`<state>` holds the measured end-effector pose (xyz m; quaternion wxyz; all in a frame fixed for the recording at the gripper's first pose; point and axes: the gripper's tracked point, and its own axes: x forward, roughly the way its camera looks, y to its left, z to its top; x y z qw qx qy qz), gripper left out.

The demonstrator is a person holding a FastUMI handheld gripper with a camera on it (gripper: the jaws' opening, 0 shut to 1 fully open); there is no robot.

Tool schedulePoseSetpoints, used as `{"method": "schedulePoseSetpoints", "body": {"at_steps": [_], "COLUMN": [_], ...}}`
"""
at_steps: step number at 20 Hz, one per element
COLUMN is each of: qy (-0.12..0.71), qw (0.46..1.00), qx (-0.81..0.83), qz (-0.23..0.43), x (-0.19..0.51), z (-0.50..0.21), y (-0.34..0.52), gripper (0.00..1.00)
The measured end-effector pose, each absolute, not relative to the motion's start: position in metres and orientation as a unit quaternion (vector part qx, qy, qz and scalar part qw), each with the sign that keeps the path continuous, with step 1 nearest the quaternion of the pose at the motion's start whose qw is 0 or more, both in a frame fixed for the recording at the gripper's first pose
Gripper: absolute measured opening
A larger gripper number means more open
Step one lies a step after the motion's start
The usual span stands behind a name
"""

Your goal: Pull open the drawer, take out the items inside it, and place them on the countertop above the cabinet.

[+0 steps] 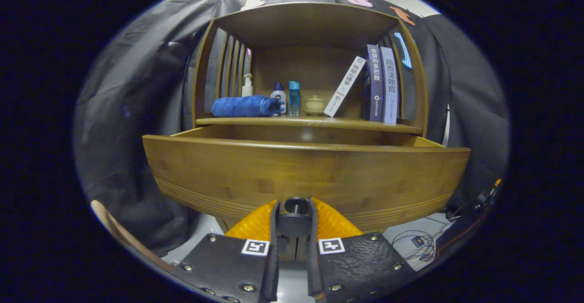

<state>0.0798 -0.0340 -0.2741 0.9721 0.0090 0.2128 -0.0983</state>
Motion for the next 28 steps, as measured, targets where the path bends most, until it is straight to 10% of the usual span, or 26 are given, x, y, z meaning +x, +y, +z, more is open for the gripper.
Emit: {"method": "schedulePoseSetpoints", "body": {"at_steps": [18, 23, 28], "qy": [0.13, 0.116, 0.165], "qw": [0.988, 0.991, 0.985], "qx": [0.002, -0.05, -0.056], "qz": [-0.078, -0.05, -0.012], "x": [0.071, 0.119, 0.172], "z": [-0.15, -0.105, -0.103], "y": [-0.032, -0.039, -0.028], "gripper": [0.45, 0.83, 0.91]}}
